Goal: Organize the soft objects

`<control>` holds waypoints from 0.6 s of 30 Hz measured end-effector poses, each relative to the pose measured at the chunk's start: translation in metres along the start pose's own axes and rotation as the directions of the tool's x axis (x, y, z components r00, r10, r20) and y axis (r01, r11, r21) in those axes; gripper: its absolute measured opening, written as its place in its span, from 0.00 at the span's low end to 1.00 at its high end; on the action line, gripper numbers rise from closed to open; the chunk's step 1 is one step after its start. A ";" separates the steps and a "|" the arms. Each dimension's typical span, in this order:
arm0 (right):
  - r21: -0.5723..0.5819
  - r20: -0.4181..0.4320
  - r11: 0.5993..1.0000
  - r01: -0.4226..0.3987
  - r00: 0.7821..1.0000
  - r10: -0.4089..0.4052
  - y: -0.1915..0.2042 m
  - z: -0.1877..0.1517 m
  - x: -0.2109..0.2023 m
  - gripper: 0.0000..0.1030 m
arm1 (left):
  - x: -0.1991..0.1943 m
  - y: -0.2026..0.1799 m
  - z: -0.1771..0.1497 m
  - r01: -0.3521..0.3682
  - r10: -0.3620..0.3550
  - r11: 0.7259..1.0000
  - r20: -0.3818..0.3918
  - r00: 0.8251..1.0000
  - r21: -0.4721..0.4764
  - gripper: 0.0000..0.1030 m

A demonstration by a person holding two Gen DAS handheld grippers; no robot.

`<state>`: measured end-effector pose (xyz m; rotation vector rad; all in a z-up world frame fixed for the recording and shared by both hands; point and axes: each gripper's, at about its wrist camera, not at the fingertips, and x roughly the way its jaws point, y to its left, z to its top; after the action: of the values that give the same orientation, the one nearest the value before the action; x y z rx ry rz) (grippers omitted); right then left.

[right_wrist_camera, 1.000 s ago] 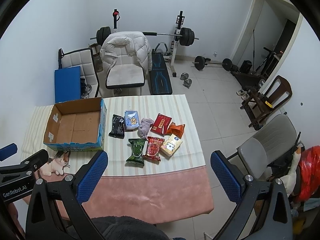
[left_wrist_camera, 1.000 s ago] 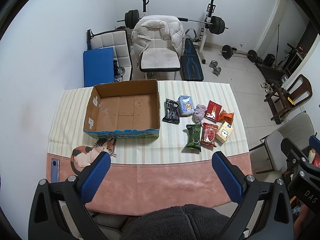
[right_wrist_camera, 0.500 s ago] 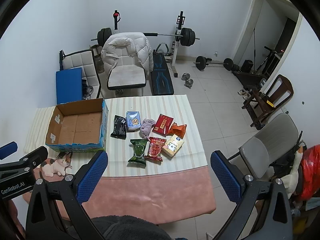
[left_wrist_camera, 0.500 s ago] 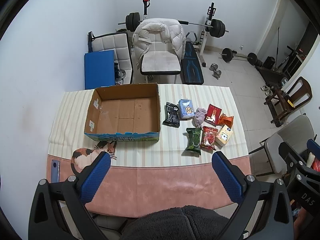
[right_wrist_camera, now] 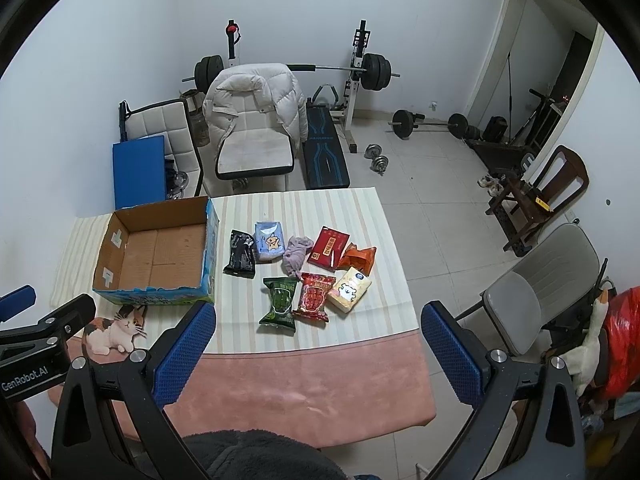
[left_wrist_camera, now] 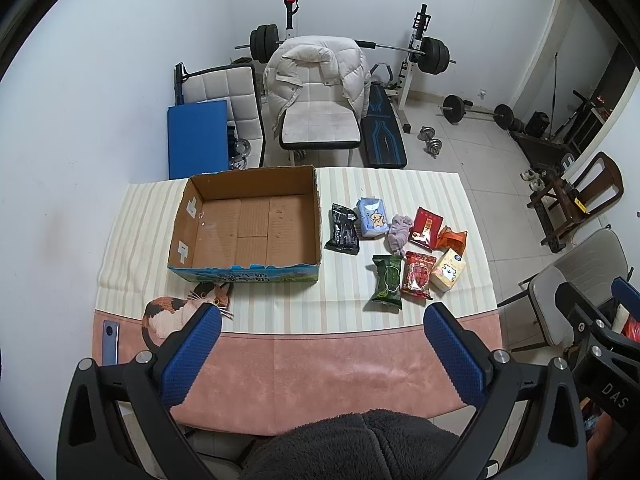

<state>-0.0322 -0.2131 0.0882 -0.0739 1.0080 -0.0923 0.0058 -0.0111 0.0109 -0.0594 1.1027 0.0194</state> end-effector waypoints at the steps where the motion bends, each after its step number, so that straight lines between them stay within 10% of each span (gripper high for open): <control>1: 0.002 -0.001 1.000 -0.003 1.000 0.003 -0.001 0.000 0.000 1.00 | 0.000 0.000 0.000 -0.001 0.001 1.000 0.001 1.000 0.000 1.00; 18: 0.002 -0.003 1.000 -0.004 1.000 0.004 -0.001 0.000 0.001 1.00 | -0.001 -0.001 0.002 0.000 0.000 1.000 0.002 1.000 0.001 1.00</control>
<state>-0.0318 -0.2145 0.0869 -0.0699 1.0107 -0.0904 0.0077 -0.0123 0.0127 -0.0577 1.1005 0.0191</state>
